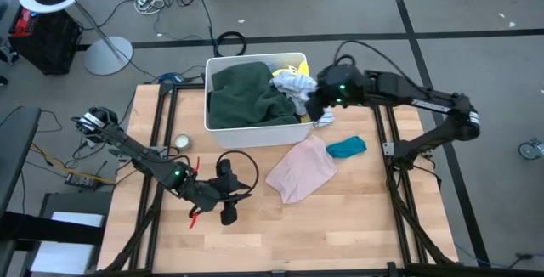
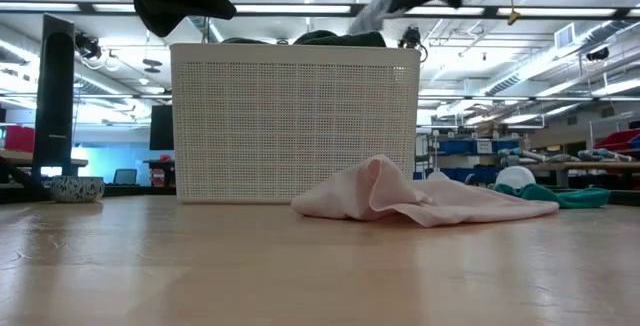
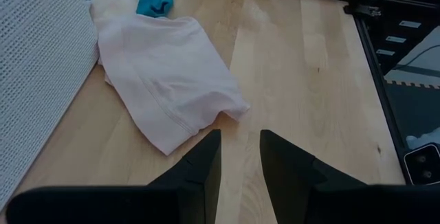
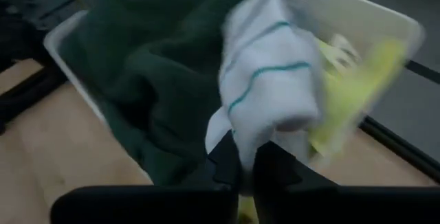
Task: Sort clothes
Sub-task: Put the white patterned sock into the laundry bin
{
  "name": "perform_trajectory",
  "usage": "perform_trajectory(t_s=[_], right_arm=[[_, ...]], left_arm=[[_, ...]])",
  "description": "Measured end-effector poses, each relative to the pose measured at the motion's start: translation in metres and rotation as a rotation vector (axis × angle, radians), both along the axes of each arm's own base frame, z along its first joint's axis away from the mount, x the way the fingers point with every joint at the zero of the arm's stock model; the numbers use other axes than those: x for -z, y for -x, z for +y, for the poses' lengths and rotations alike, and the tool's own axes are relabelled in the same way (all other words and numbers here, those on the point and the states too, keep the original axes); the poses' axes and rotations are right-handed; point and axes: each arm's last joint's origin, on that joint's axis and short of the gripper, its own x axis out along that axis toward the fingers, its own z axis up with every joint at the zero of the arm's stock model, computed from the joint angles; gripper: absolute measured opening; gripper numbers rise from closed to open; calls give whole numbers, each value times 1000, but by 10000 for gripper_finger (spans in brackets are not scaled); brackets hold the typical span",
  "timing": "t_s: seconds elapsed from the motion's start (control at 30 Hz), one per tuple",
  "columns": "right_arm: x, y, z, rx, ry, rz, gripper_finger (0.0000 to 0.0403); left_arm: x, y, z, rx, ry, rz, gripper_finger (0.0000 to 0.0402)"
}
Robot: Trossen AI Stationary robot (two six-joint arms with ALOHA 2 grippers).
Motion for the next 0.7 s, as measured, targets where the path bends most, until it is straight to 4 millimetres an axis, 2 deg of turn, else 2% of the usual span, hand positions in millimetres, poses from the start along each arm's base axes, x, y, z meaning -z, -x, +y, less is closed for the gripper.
perform_trajectory(t_s=[0.2,0.4,0.53,0.7], right_arm=[[9,-41,-9,-76,38,-12,33],[45,-73,-20,-111,-22,98,42],[63,-86,-24,-172,-73,142,69],[67,-88,-28,-170,-81,152,120]], left_arm=[[0,0,0,0,0,0,106],[0,0,0,-1,-1,0,106],[0,0,0,-1,-1,-1,106],[0,0,0,-1,-1,0,106]])
